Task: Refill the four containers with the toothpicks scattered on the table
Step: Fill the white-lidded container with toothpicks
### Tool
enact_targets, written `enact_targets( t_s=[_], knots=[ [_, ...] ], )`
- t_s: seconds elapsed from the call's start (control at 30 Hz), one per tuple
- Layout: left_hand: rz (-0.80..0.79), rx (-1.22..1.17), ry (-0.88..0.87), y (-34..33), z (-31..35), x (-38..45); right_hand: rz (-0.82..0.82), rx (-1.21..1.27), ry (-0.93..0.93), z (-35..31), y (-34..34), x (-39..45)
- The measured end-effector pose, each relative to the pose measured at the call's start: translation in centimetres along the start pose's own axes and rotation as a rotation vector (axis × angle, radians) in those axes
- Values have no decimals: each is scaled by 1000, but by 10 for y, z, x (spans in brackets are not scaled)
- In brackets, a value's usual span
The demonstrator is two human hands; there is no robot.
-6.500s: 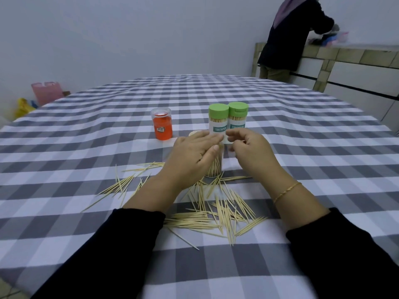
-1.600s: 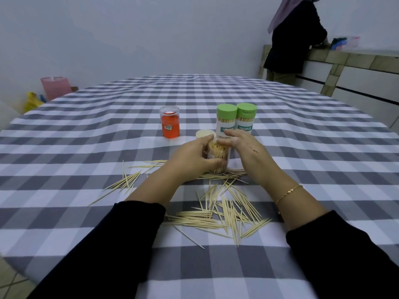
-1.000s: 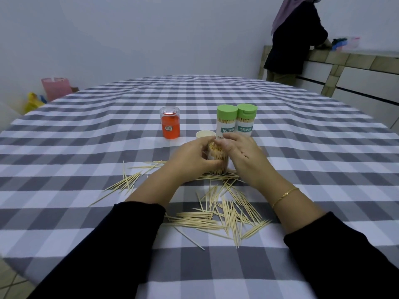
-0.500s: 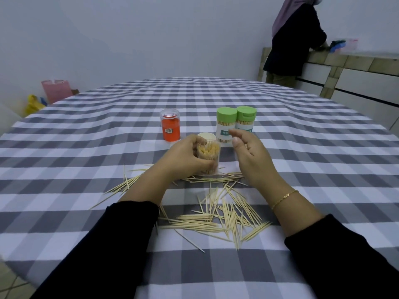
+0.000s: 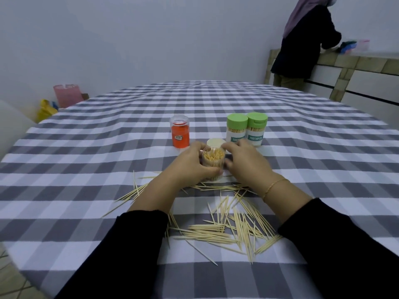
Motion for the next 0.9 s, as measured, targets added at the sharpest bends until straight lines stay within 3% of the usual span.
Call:
enact_targets(
  t_s=[0.4, 0.77, 0.9],
  knots=[
    [15, 36, -21, 1, 0, 3, 148, 183, 111, 0, 33, -11],
    [39, -17, -47, -4, 4, 0, 52, 834, 137, -10, 38, -15],
    [8, -13, -55, -12, 3, 3, 3, 879, 151, -19, 28, -17]
  ],
)
Point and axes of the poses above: each hand's wrist, its own x-axis towards the middle knuckle, its own y-axis out of the back of the hand, z = x × y, the point moved 10 cm from there along x, towards the middle knuckle, and after that the axes turned 1 degree about x, right-handed, at the moved point
